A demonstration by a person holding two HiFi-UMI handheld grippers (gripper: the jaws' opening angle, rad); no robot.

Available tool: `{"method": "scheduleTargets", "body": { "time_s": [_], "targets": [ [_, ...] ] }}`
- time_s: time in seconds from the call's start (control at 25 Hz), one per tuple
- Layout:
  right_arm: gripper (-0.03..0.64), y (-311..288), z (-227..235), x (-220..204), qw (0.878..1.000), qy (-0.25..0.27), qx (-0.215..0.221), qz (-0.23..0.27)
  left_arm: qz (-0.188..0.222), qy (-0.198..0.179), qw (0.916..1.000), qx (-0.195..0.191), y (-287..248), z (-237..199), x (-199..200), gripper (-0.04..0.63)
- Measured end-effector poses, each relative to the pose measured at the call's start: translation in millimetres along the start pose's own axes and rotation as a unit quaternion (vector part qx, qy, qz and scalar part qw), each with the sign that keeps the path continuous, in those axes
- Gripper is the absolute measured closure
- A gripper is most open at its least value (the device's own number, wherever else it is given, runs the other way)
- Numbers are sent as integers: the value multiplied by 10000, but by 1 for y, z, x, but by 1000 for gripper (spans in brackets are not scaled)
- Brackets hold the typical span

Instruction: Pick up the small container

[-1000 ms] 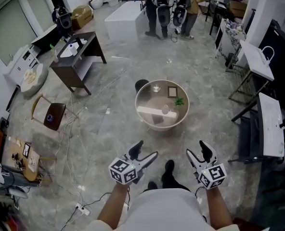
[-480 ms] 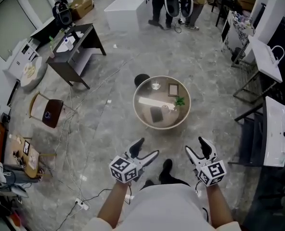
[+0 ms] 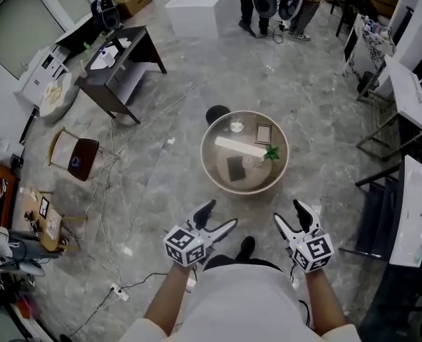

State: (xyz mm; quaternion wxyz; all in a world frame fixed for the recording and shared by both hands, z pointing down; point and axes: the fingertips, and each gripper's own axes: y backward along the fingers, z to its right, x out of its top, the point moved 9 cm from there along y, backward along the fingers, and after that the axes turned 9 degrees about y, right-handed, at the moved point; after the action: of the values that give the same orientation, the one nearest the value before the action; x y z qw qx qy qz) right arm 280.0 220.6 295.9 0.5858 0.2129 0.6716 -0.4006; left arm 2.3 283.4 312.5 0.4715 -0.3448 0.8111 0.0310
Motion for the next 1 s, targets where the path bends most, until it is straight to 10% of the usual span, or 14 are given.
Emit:
{"method": "scheduleTargets", "body": {
  "time_s": [1.0],
  "targets": [
    [314, -114, 57, -11, 9979, -280, -66, -579, -409, 113, 9991, -65, -78, -100, 53, 209]
  ]
}}
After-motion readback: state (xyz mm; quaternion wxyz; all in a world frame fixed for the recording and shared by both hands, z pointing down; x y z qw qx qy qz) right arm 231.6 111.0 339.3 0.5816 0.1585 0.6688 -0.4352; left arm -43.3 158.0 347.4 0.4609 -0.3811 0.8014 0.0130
